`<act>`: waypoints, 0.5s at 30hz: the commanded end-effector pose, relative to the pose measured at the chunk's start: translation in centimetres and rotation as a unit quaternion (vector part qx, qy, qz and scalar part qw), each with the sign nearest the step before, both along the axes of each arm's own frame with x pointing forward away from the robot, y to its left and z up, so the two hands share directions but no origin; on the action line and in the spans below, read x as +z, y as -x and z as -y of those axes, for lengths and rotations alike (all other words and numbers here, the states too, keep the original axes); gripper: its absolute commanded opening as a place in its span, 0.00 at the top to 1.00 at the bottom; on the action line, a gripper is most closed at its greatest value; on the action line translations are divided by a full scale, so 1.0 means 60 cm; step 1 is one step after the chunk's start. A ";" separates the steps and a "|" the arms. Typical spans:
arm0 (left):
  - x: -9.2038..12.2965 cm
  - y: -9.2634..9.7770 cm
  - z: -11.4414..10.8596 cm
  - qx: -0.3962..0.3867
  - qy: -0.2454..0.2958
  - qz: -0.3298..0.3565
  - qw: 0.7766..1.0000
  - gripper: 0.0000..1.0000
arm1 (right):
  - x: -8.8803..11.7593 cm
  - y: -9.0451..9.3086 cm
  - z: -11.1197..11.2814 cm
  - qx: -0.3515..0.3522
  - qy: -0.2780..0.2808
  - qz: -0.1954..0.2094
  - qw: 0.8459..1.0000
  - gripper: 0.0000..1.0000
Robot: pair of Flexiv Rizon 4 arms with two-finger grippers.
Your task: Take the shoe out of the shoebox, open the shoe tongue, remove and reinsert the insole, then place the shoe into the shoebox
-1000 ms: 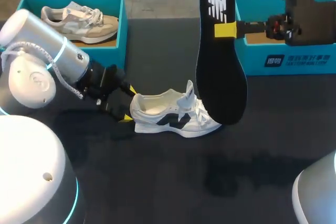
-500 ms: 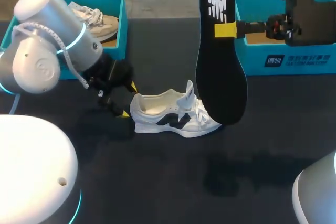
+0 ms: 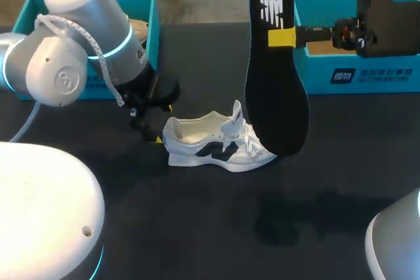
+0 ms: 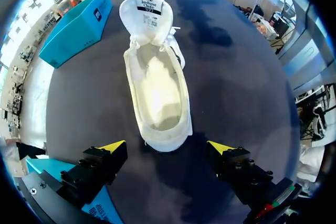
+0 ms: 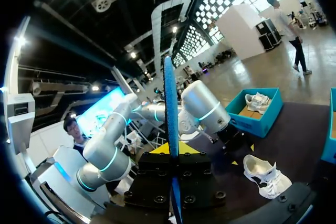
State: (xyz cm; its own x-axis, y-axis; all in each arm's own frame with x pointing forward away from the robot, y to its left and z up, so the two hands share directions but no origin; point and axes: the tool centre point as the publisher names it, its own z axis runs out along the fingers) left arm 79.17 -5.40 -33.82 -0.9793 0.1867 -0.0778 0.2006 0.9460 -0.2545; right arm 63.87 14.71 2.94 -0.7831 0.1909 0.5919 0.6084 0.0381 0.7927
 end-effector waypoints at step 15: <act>0.011 -0.004 0.013 0.035 -0.048 0.006 0.998 0.00 | -0.001 -0.003 -0.004 0.001 0.001 -0.001 1.000 1.00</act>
